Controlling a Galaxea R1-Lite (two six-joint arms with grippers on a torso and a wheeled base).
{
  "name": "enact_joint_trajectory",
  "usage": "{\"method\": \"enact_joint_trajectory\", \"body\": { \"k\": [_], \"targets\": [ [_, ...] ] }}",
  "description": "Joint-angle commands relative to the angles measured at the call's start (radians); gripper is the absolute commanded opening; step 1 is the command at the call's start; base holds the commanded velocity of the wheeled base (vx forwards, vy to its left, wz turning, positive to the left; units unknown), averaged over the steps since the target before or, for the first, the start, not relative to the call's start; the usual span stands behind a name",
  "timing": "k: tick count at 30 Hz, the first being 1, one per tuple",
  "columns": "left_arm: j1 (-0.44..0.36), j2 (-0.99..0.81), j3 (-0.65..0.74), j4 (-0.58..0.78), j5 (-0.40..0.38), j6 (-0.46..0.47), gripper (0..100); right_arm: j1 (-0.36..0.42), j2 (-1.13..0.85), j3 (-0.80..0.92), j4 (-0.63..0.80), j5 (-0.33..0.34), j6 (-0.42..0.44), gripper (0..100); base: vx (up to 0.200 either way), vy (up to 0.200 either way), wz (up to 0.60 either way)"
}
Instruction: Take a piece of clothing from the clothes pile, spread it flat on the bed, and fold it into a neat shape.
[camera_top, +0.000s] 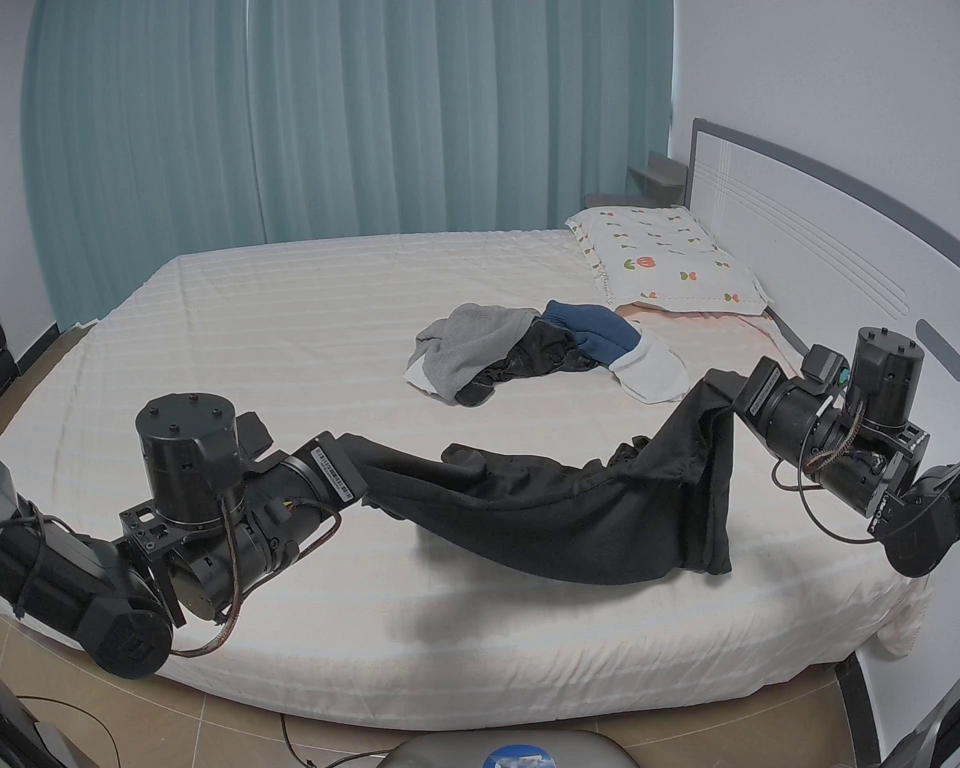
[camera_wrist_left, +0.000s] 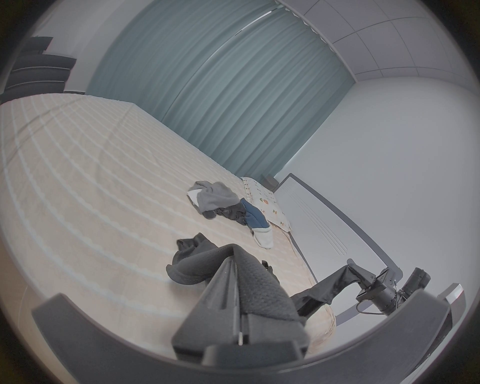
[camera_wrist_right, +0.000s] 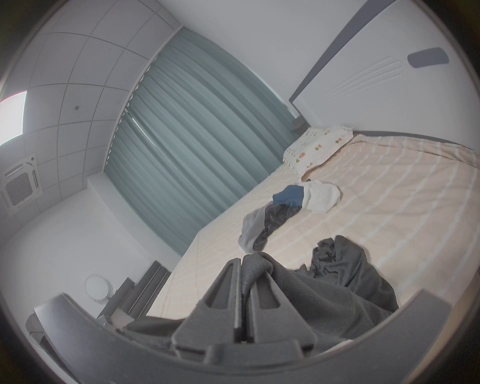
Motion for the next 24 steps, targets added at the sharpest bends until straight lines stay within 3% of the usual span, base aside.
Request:
{"method": "enact_joint_trajectory", "body": {
  "k": [1,9,24],
  "targets": [
    [0.018,-0.024,-0.008,0.01,0.0,0.001,0,0.001,0.004,-0.001,-0.043,-0.005,-0.001,0,0.0,0.2,0.0],
    [0.02,-0.02,-0.013,0.027,0.0,0.002,0,-0.025,0.022,-0.005,-0.114,0.009,0.048,0,0.0,0.2,0.0],
    [0.023,-0.029,0.0,0.038,0.001,0.039,0,-0.027,0.025,0.001,-0.108,0.007,0.037,0,0.0,0.2,0.0]
  ]
}}
